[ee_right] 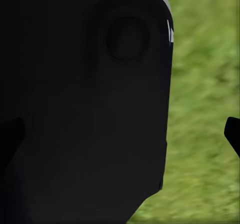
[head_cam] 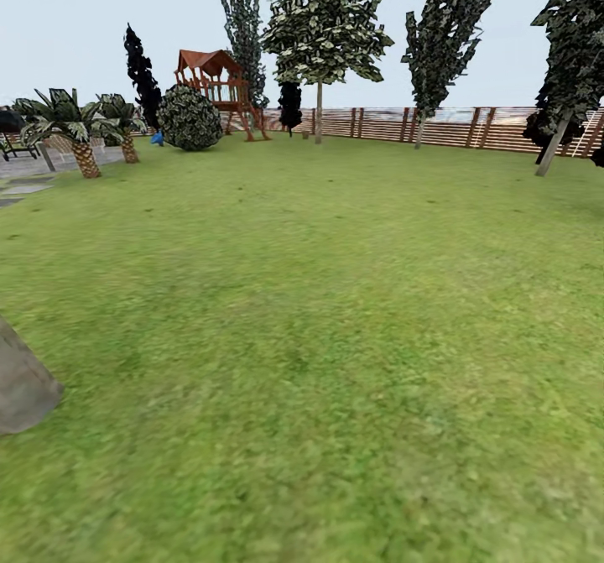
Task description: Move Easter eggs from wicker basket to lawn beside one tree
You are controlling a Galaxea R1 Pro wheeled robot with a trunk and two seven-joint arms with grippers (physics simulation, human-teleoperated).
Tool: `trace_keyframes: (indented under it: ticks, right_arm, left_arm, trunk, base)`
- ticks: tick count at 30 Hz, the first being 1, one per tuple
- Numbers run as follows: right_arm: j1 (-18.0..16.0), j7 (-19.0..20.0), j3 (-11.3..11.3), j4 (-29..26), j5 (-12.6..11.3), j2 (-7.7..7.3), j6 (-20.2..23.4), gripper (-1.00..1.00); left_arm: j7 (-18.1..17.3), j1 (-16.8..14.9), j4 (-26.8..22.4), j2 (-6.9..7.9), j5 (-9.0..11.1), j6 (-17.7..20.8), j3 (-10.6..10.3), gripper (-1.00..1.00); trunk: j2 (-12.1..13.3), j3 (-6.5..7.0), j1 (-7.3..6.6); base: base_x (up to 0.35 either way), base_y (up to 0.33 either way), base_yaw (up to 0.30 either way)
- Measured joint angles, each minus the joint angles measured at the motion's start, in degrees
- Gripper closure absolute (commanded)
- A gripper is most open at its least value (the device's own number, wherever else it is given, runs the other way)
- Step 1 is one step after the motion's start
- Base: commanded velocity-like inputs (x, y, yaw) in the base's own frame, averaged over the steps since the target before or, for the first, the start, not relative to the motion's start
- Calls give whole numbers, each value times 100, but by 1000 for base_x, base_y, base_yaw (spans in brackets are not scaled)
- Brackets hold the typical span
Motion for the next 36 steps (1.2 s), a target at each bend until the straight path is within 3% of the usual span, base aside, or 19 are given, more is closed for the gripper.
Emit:
trace_keyframes:
  ticks: [19, 28, 36]
  right_arm:
    - [0, 0, 21, 7, 17, 7, -9, -100]
    - [0, 6, 59, 16, 57, 19, -5, -100]
    - [0, 2, 55, 16, 59, -8, -16, -100]
  left_arm:
    - [-2, -2, -235, 5, 14, -83, 7, -100]
    - [-38, -3, -273, -327, 40, -92, 7, -100]
    - [-55, -19, -573, -438, 46, -90, 21, -100]
  trunk:
    - [0, 112, 0]
    - [0, 114, 0]
    - [0, 114, 0]
  base:
    - [0, 0, 0]
    - [0, 0, 0]
    - [0, 0, 0]
